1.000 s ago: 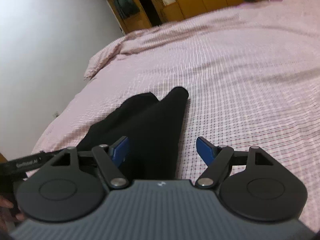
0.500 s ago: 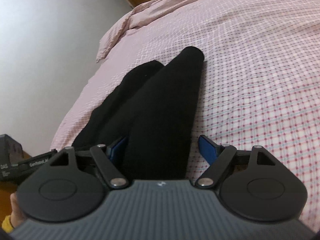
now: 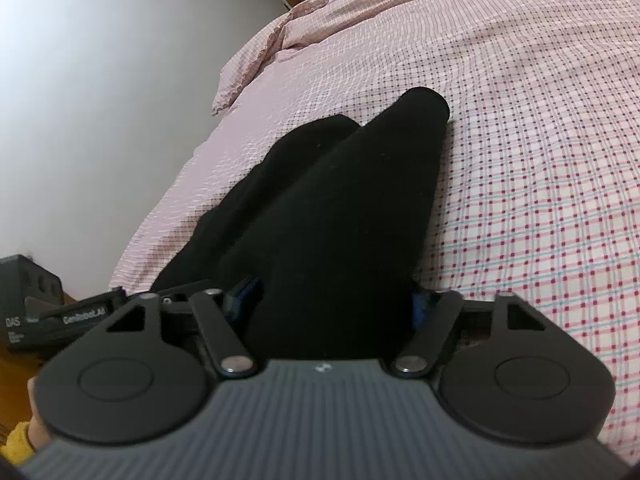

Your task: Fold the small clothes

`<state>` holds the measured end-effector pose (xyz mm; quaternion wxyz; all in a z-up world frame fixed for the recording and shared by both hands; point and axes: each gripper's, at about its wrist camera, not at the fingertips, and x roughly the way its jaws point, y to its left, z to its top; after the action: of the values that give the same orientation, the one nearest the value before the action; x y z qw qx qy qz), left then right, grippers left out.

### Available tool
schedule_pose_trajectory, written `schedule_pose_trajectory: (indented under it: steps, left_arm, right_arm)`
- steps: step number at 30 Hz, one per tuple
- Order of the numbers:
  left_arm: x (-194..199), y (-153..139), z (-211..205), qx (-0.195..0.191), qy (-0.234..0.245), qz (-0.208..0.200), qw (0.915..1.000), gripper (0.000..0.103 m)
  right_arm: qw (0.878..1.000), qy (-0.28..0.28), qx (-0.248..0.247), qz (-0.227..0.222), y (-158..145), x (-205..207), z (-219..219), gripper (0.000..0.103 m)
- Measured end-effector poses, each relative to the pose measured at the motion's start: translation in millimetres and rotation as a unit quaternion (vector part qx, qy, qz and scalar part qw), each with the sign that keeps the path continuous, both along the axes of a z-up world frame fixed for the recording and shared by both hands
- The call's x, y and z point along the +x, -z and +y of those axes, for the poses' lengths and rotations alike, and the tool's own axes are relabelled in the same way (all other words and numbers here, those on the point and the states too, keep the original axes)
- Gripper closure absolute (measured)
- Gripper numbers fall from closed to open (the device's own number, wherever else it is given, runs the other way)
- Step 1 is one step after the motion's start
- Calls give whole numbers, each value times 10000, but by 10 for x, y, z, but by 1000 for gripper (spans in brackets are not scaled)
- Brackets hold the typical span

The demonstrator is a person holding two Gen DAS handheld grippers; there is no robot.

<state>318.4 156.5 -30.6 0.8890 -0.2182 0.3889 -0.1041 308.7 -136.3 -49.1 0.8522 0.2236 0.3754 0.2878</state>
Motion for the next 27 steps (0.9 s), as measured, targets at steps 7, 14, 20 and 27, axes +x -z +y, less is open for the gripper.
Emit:
schedule_pose_trajectory:
  steps: [7,14,20,27]
  left_arm:
    - [-41,-108,111,-583,-181,137,9980,57]
    - [-384,-384,-51,-544,37,69,9985,59]
    - [-885,-562,-276,-619,256,100,9977,60]
    - [-1587,-723,-647,-605,590,112,9964,60]
  right_arm:
    - [9997,107,105,216,-189,11,38,58]
    - [9987,43,260,442,-445,-238,-40,60]
    - [9978,21,290,596,-649,-682,-270,60]
    - [9973,130,341,637,-784,-1436,-633,60]
